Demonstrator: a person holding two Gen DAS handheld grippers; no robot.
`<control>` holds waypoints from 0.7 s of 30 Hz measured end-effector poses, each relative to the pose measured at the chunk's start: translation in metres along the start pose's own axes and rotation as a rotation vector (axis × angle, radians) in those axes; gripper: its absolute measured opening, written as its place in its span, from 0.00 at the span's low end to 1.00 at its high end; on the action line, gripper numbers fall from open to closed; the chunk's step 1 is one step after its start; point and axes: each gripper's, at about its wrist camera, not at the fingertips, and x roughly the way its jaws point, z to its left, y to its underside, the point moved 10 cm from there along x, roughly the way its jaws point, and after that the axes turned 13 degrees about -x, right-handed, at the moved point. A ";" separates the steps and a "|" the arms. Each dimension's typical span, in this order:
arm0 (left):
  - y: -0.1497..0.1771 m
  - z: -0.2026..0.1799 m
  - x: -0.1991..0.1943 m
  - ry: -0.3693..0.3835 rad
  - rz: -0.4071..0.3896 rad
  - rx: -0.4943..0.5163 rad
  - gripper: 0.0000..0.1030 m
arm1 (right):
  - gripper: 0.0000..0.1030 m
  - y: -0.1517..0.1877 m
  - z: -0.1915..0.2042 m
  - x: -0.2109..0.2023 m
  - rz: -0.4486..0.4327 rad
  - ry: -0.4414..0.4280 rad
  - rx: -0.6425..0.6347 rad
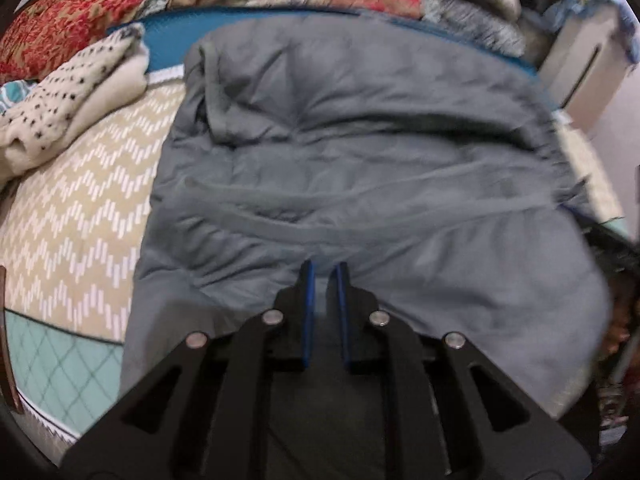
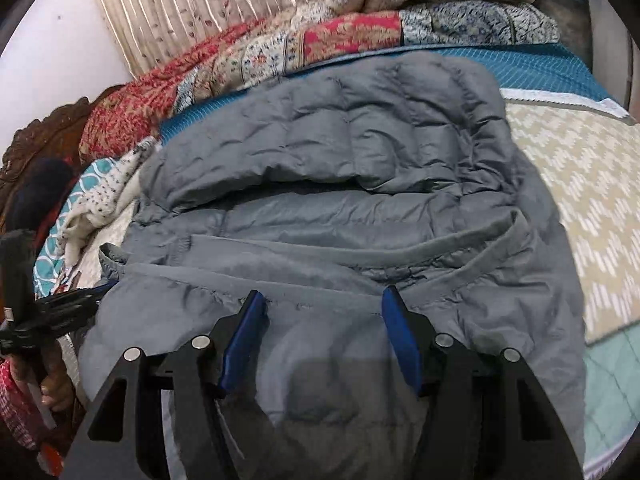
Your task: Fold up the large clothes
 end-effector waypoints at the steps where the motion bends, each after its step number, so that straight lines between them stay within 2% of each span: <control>1: 0.001 0.003 0.007 -0.010 0.007 0.001 0.10 | 0.63 0.001 -0.002 0.005 0.014 -0.002 0.000; 6: 0.004 0.008 0.020 -0.040 -0.016 0.027 0.10 | 0.63 0.000 -0.004 0.026 0.011 0.029 -0.026; 15: 0.008 0.008 0.021 -0.044 -0.047 0.043 0.10 | 0.63 -0.001 -0.002 0.024 -0.003 0.048 -0.043; 18: 0.003 0.007 0.018 -0.033 -0.016 0.037 0.10 | 0.63 -0.005 -0.002 0.009 -0.018 0.026 -0.015; 21: -0.002 0.009 0.002 -0.012 0.004 -0.012 0.10 | 0.63 -0.008 -0.011 -0.022 -0.089 0.015 0.041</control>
